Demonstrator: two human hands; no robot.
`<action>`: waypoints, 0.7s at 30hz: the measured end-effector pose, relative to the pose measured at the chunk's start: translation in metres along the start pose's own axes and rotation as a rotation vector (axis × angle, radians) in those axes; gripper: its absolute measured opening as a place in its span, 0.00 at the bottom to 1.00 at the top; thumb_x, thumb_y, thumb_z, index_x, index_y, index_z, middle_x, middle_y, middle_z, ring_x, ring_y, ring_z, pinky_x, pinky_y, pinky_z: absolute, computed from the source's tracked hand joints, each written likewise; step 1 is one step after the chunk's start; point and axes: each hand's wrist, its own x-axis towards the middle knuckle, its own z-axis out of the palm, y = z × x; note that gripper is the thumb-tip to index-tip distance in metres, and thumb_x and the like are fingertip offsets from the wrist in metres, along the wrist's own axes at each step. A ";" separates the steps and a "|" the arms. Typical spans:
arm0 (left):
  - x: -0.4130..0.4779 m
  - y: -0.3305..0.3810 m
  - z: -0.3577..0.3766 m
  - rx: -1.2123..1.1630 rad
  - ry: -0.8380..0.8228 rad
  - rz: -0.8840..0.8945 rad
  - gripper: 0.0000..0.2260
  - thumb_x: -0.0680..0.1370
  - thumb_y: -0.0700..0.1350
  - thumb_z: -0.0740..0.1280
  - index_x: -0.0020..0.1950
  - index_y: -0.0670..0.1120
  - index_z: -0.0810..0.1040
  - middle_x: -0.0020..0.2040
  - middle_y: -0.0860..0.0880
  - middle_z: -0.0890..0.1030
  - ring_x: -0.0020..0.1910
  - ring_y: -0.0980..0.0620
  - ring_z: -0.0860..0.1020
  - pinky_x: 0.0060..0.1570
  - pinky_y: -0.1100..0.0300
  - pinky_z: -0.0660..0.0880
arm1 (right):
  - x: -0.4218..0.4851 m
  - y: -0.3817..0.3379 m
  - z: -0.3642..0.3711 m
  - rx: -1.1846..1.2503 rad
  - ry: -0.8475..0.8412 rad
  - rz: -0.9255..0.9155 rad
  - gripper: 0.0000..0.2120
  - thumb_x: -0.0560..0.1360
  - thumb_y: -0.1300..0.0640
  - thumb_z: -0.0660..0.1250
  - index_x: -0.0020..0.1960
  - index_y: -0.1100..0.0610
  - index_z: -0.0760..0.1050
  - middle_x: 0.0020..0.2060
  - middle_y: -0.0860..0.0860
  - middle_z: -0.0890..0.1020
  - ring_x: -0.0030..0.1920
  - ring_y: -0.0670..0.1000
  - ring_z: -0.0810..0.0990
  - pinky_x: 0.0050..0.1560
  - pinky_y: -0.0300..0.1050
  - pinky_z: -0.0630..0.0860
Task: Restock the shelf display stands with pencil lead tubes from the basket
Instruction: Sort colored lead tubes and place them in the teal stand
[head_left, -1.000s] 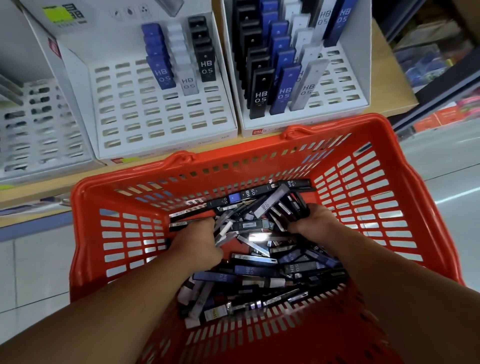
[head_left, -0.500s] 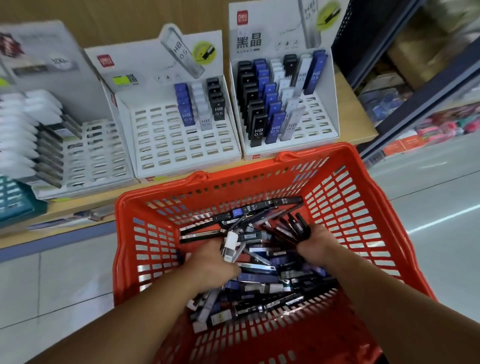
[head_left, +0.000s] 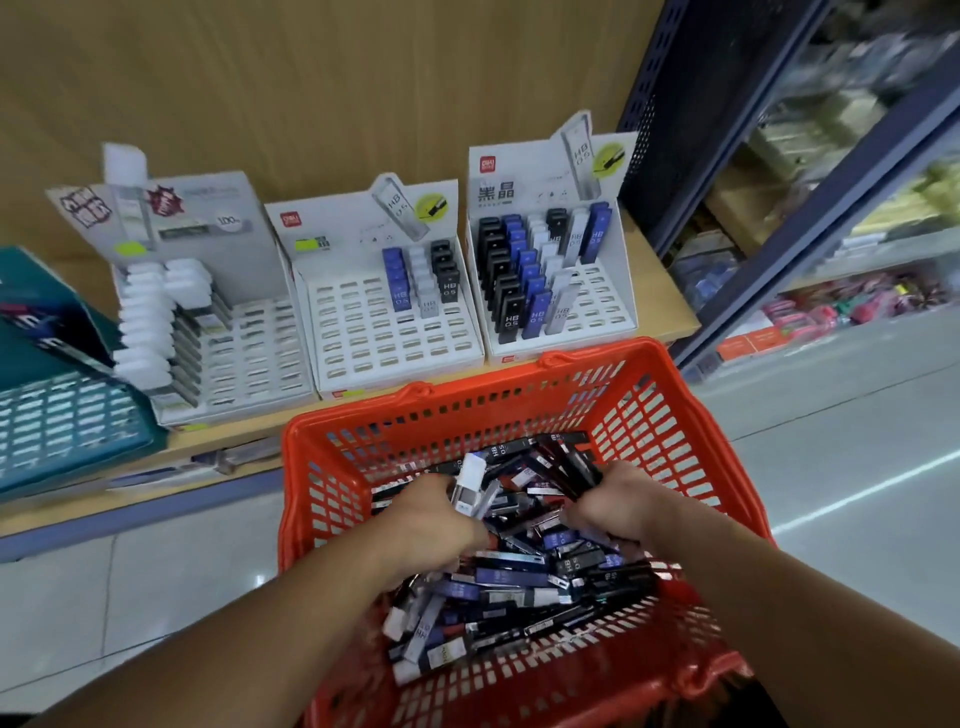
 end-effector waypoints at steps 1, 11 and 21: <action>-0.008 0.005 -0.004 -0.019 0.011 0.021 0.11 0.72 0.41 0.77 0.49 0.46 0.77 0.39 0.47 0.79 0.31 0.51 0.77 0.30 0.61 0.73 | -0.008 -0.006 -0.002 0.010 -0.008 -0.024 0.07 0.72 0.60 0.75 0.47 0.59 0.77 0.31 0.53 0.77 0.21 0.47 0.72 0.23 0.37 0.68; -0.116 0.059 -0.051 -0.245 0.078 0.229 0.14 0.72 0.38 0.77 0.54 0.44 0.78 0.46 0.43 0.82 0.35 0.49 0.81 0.36 0.57 0.79 | -0.127 -0.075 -0.038 0.107 -0.069 -0.251 0.15 0.76 0.63 0.73 0.60 0.65 0.75 0.29 0.53 0.76 0.28 0.51 0.74 0.27 0.44 0.69; -0.160 0.085 -0.060 -0.388 0.052 0.293 0.14 0.72 0.41 0.80 0.53 0.42 0.81 0.42 0.43 0.86 0.31 0.52 0.81 0.30 0.62 0.75 | -0.183 -0.103 -0.032 0.500 0.031 -0.426 0.06 0.78 0.59 0.74 0.49 0.61 0.78 0.32 0.54 0.77 0.29 0.50 0.71 0.27 0.43 0.66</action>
